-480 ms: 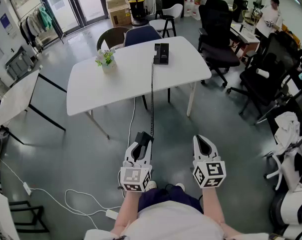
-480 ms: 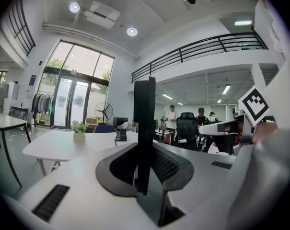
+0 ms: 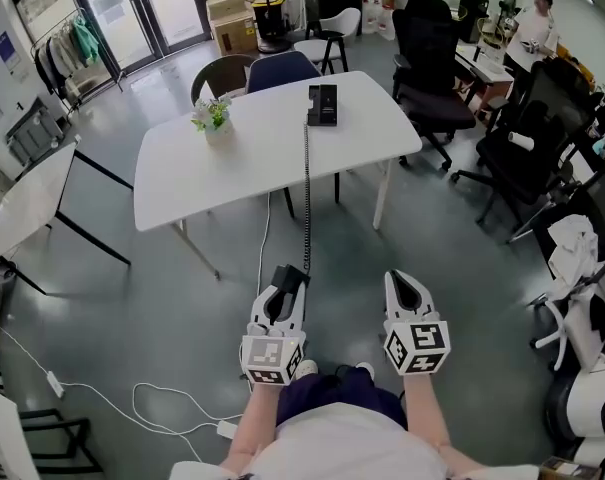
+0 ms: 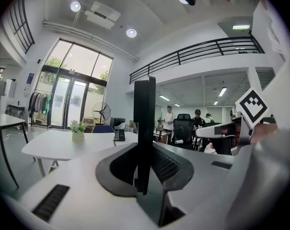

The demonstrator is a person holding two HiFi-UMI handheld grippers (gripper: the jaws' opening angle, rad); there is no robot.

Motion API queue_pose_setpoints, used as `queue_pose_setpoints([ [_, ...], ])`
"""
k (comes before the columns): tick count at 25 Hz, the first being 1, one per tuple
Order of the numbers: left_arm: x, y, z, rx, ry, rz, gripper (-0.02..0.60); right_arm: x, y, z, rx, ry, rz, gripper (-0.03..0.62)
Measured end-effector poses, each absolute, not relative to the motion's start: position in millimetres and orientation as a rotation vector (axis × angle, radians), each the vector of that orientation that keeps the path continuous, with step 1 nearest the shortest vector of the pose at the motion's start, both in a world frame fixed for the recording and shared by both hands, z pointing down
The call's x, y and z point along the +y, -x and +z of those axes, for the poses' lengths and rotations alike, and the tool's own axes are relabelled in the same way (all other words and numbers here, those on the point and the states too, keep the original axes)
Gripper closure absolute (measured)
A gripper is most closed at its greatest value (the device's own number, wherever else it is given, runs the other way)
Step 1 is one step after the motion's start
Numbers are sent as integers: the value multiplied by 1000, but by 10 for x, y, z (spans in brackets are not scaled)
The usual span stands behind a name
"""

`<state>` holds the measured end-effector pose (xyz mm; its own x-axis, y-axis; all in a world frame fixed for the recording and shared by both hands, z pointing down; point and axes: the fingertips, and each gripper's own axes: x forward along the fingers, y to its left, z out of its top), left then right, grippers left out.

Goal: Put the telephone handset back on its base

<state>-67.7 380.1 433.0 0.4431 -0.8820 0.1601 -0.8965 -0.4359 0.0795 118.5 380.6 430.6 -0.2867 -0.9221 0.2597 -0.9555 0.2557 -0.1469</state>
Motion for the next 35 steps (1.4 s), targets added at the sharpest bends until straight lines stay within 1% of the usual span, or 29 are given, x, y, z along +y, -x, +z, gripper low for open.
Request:
queue_pose_setpoints([
  [21,3885,1296,4437,-1442,-2601,172,495,3968,-402,4409,-2345,-1836,452,559],
  [35,3624,1400,4539,-1465,-2552,169,497,3633,-368,4524,-2343,-1800,489,559],
])
